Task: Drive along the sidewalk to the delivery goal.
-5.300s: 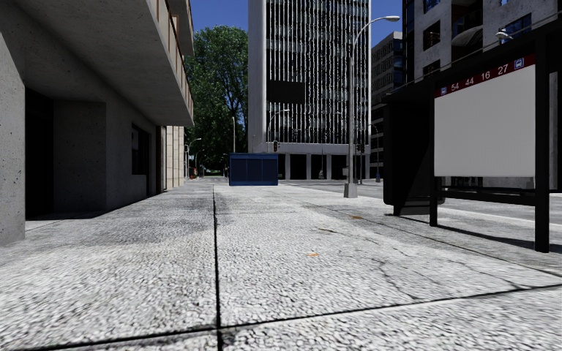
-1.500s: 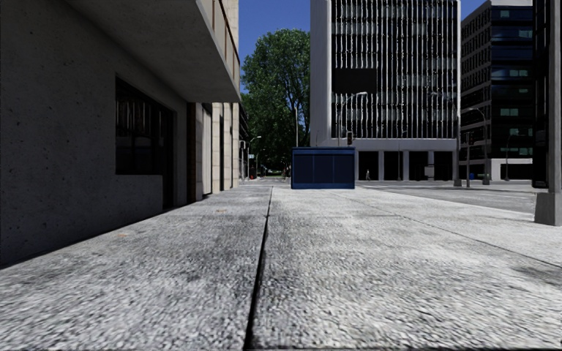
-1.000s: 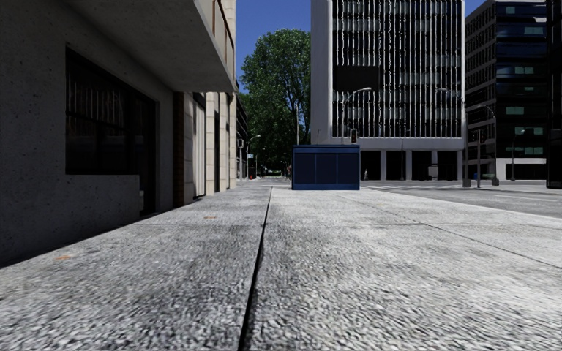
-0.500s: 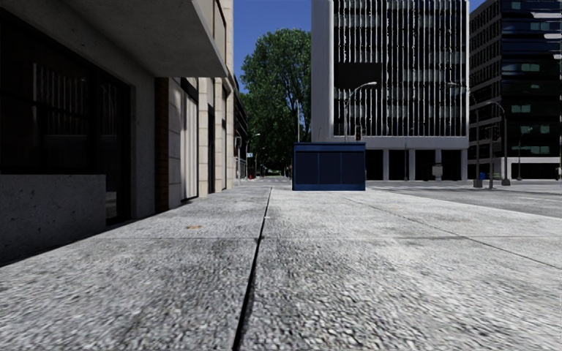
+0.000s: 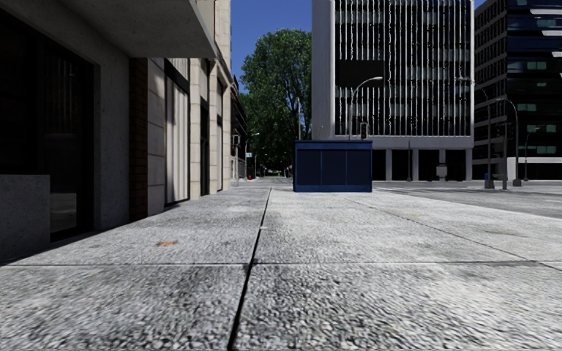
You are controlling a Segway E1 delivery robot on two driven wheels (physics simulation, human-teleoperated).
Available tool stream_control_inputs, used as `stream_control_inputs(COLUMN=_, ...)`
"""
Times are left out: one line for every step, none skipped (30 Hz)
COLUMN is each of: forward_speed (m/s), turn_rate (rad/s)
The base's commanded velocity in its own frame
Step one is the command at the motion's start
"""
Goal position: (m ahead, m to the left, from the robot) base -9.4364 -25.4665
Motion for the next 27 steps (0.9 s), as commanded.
stream_control_inputs(forward_speed=2.0, turn_rate=0.0)
stream_control_inputs(forward_speed=2.0, turn_rate=0.0)
stream_control_inputs(forward_speed=2.0, turn_rate=0.0)
stream_control_inputs(forward_speed=2.0, turn_rate=0.0)
stream_control_inputs(forward_speed=2.0, turn_rate=0.0)
stream_control_inputs(forward_speed=2.0, turn_rate=0.0)
stream_control_inputs(forward_speed=2.0, turn_rate=0.0)
stream_control_inputs(forward_speed=2.0, turn_rate=0.0)
stream_control_inputs(forward_speed=2.0, turn_rate=0.0)
stream_control_inputs(forward_speed=2.0, turn_rate=0.0)
stream_control_inputs(forward_speed=2.0, turn_rate=0.0)
stream_control_inputs(forward_speed=2.0, turn_rate=0.0)
stream_control_inputs(forward_speed=2.0, turn_rate=0.0)
stream_control_inputs(forward_speed=2.0, turn_rate=0.0)
stream_control_inputs(forward_speed=2.0, turn_rate=0.0)
stream_control_inputs(forward_speed=2.0, turn_rate=0.0)
stream_control_inputs(forward_speed=2.0, turn_rate=0.0)
stream_control_inputs(forward_speed=2.0, turn_rate=0.0)
stream_control_inputs(forward_speed=2.0, turn_rate=0.0)
stream_control_inputs(forward_speed=2.0, turn_rate=0.0)
stream_control_inputs(forward_speed=2.0, turn_rate=0.0)
stream_control_inputs(forward_speed=2.0, turn_rate=0.0)
stream_control_inputs(forward_speed=2.0, turn_rate=0.0)
stream_control_inputs(forward_speed=2.0, turn_rate=0.0)
stream_control_inputs(forward_speed=2.0, turn_rate=0.0)
stream_control_inputs(forward_speed=2.0, turn_rate=0.0)
stream_control_inputs(forward_speed=2.0, turn_rate=0.0)
